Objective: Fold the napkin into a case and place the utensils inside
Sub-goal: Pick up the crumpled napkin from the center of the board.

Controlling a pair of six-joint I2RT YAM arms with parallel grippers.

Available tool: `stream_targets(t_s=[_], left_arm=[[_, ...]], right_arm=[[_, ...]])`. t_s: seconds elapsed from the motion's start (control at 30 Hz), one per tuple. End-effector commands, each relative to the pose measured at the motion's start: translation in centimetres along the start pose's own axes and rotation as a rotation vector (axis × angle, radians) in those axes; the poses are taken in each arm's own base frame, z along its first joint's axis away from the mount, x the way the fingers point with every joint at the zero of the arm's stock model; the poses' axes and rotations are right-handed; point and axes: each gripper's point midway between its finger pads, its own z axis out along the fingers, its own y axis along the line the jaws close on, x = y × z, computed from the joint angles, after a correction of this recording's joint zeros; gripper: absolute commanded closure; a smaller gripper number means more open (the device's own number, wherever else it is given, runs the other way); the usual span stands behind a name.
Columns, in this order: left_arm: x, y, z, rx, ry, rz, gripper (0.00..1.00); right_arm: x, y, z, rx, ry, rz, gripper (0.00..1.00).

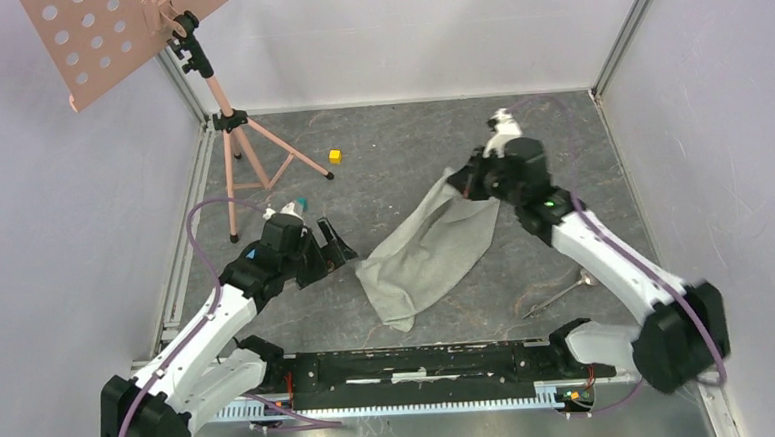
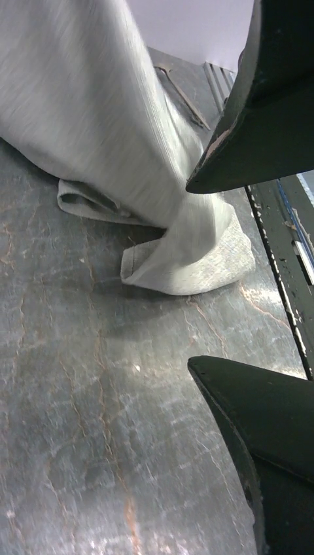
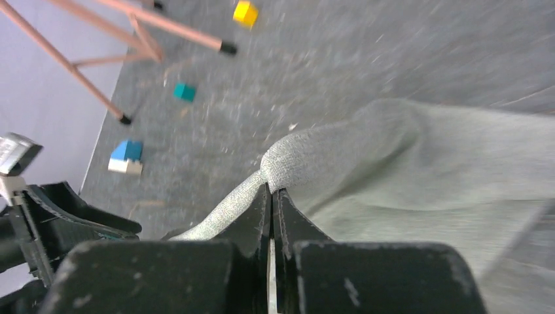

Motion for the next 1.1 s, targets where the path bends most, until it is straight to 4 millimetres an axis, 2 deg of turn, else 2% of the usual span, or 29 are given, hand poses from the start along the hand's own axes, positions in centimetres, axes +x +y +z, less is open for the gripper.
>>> stream_targets(t_s=[0.0, 0.13, 0.2, 0.27, 0.33, 0.4, 0.47, 0.53, 0.7, 0.83, 0.93, 1.07], left_arm=[[-1.7, -3.6, 0.1, 0.122, -0.011, 0.073, 0.00], [-0.5, -5.4, 1.3, 0.202, 0.103, 0.093, 0.04], [0.2, -6.9, 1.7, 0.277, 0.155, 0.118, 0.09], [0.7, -7.3, 2.1, 0.284, 0.183, 0.145, 0.12], [1.3, -7.5, 2.3, 0.285, 0.208, 0.160, 0.12], [2.1, -7.9, 2.2, 0.294, 0.228, 0.173, 0.08], [3.1, -8.5, 2.3, 0.307, 0.244, 0.200, 0.04], [4.0, -9.1, 2.6, 0.315, 0.260, 0.218, 0.03], [4.3, -10.3, 4.4, 0.323, 0.275, 0.252, 0.01], [4.1, -10.5, 7.2, 0.280, 0.301, 0.294, 0.02], [4.3, -11.3, 9.2, 0.286, 0.321, 0.289, 0.07], [5.7, -12.2, 10.6, 0.291, 0.373, 0.301, 0.27]], right_arm=[[-1.0, -2.3, -5.4, 0.052, 0.003, -0.110, 1.00], [-2.0, -5.2, -8.7, 0.203, -0.074, -0.183, 1.00], [-2.1, -6.1, -9.7, 0.253, -0.092, -0.212, 1.00], [-2.5, -7.6, -10.8, 0.338, -0.116, -0.227, 1.00], [-3.6, -9.8, -13.1, 0.498, -0.164, -0.234, 1.00], [-5.1, -11.0, -15.8, 0.619, -0.244, -0.241, 1.00], [-5.9, -11.0, -17.4, 0.645, -0.311, -0.248, 1.00], [-6.2, -10.1, -18.3, 0.599, -0.361, -0.258, 1.00], [-6.6, -8.0, -18.9, 0.480, -0.439, -0.290, 1.00], [-6.7, -7.3, -18.6, 0.444, -0.431, -0.289, 1.00], [-6.6, -7.0, -18.2, 0.416, -0.428, -0.280, 1.00], [-6.7, -6.7, -18.1, 0.400, -0.436, -0.270, 1.00]])
